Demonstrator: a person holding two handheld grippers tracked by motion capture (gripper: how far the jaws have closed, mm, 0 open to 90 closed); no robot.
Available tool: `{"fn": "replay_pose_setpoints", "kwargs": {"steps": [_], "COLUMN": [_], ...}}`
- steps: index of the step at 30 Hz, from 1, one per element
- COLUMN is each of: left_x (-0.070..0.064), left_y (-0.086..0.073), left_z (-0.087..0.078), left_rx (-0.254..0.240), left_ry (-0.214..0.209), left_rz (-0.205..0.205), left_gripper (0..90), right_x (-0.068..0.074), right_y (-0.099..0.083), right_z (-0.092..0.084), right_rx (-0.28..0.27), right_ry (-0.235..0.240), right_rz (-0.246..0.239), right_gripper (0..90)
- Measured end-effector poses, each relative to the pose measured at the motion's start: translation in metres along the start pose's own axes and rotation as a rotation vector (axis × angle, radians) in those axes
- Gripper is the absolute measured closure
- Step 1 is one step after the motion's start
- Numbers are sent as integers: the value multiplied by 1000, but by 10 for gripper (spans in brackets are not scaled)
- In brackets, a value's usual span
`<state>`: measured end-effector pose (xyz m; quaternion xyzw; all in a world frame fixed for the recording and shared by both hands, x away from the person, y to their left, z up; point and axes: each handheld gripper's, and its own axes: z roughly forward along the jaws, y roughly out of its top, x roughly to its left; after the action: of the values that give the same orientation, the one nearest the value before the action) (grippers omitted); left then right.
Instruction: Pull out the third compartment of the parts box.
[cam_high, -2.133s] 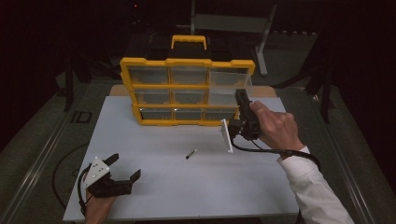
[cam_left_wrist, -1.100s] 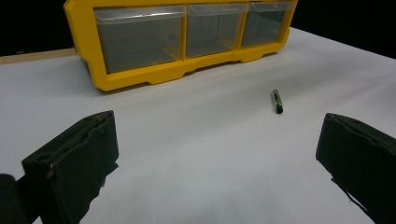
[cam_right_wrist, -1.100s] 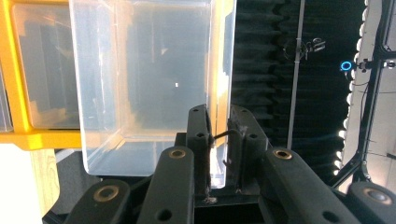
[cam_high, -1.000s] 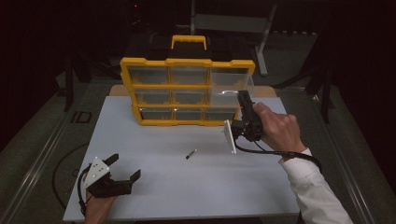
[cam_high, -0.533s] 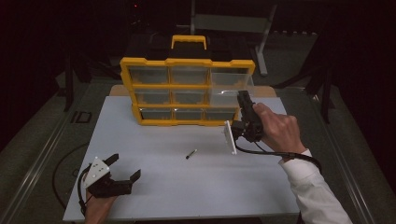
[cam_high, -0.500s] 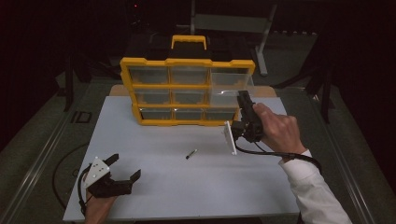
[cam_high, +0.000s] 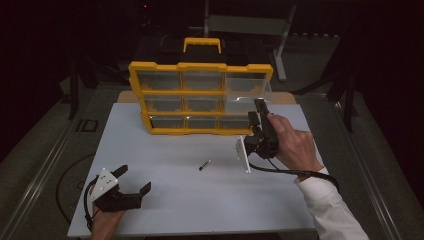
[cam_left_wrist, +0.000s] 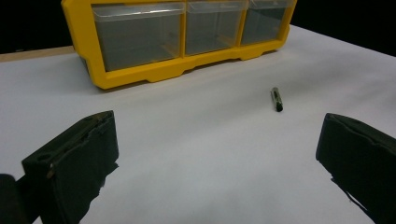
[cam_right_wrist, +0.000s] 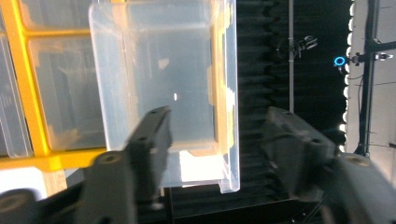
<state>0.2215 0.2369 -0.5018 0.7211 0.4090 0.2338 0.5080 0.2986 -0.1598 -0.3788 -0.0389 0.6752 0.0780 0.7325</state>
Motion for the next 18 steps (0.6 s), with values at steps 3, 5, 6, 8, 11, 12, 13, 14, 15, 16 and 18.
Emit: {"fn": "replay_pose_setpoints", "kwargs": {"steps": [3, 5, 6, 8, 11, 12, 13, 14, 15, 16, 18], "left_x": [0, 0, 0, 1, 1, 1, 1, 1, 1, 1, 2], "left_y": [0, 0, 0, 0, 0, 0, 0, 0, 0, 0, 0], "left_z": [0, 0, 1, 1, 1, 1, 1, 1, 1, 1, 2], "left_rx": [4, 4, 5, 8, 7, 9, 12, 13, 14, 14, 13], "left_ry": [-1, -1, -2, -3, -3, -3, -3, -2, -2, -2, -1], "left_rz": [4, 4, 3, 0, -1, 1, 3, 2, 2, 2, 0], "left_gripper": [0, 0, 0, 0, 0, 0, 0, 0, 0, 0, 0], "right_x": [8, 8, 10, 18, 23, 30, 30, 33, 36, 40, 41], "right_y": [4, 4, 5, 7, 7, 8, 8, 8, 9, 9, 10], "right_z": [-2, -2, -3, -2, -2, -3, -3, -4, -4, -5, -5], "right_rx": [3, 3, 10, 17, 21, 23, 23, 23, 28, 31, 32], "right_ry": [7, 7, 10, 21, 29, 30, 30, 30, 36, 40, 41], "right_rz": [7, 7, 5, 24, 21, 22, 22, 22, 33, 41, 45], "right_gripper": [249, 249, 222, 151, 137, 123, 123, 121, 118, 118, 117]}}
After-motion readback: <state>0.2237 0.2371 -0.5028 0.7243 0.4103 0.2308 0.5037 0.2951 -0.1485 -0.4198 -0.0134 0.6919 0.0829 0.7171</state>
